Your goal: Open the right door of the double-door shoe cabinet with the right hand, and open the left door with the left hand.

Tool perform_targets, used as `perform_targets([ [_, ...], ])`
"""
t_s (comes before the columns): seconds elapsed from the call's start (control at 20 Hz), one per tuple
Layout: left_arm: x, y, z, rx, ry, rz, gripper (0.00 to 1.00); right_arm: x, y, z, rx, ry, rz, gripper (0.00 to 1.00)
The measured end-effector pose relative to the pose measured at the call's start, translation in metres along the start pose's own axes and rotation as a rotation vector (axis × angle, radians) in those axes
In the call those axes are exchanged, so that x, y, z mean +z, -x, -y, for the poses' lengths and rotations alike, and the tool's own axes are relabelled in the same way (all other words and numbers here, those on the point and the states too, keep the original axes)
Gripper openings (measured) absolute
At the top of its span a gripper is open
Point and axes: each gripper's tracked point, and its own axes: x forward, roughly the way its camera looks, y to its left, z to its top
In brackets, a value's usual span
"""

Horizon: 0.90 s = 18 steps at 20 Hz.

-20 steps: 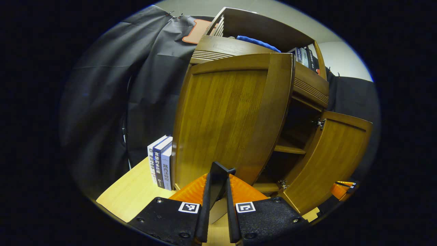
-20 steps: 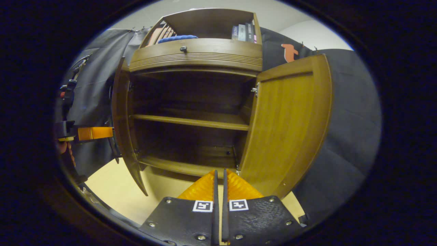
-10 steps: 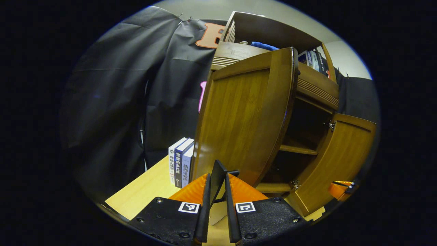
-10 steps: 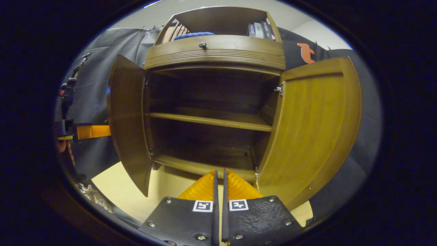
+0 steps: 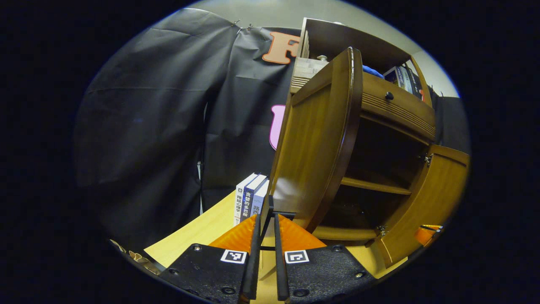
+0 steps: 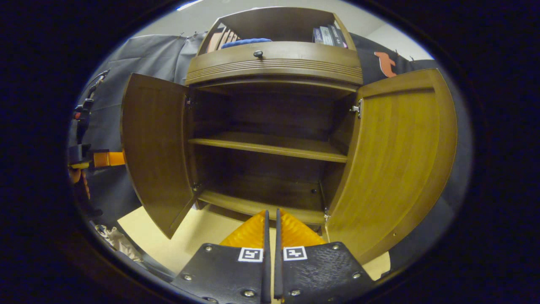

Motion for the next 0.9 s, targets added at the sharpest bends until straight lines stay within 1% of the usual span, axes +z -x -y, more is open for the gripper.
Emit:
perform_targets([
  [0.05,0.001,0.002,-0.003,0.006,0.011,-0.001,0.10,0.000,0.000,0.000,0.003,0.001,0.000,0.04],
  [0.1,0.000,0.003,-0.007,0.016,0.015,-0.001,0.19,0.001,-0.001,-0.001,0.005,0.000,0.001,0.03],
  [0.15,0.001,0.005,-0.010,0.026,0.015,0.004,0.11,0.001,0.000,0.000,0.007,-0.002,0.001,0.04],
  [0.2,0.001,0.006,-0.013,0.034,0.013,0.006,0.19,0.002,-0.001,-0.001,0.010,-0.005,0.001,0.04],
  [0.25,0.003,0.008,-0.016,0.041,0.012,0.009,0.11,0.001,-0.001,-0.003,0.014,-0.006,0.001,0.04],
  [0.3,0.003,0.010,-0.018,0.048,0.008,0.011,0.10,0.001,0.000,-0.004,0.018,-0.004,0.001,0.04],
  [0.35,0.004,0.011,-0.020,0.055,0.004,0.011,0.19,0.001,-0.001,-0.006,0.023,-0.002,0.000,0.03],
  [0.45,0.005,0.014,-0.023,0.069,-0.003,0.014,0.19,0.001,-0.001,-0.007,0.030,-0.001,0.001,0.04],
  [0.5,0.007,0.015,-0.024,0.079,-0.004,0.017,0.27,0.002,-0.001,-0.009,0.034,-0.003,0.001,0.04],
  [0.55,0.008,0.016,-0.026,0.088,-0.004,0.020,0.19,0.002,-0.002,-0.010,0.038,-0.005,0.001,0.04],
  [0.8,0.010,0.028,-0.047,0.144,-0.006,0.033,0.19,0.005,-0.004,-0.013,0.047,-0.010,0.005,0.04],
  [0.9,0.013,0.031,-0.043,0.136,0.024,0.045,0.19,0.006,-0.004,-0.012,0.043,-0.014,0.007,0.04],
])
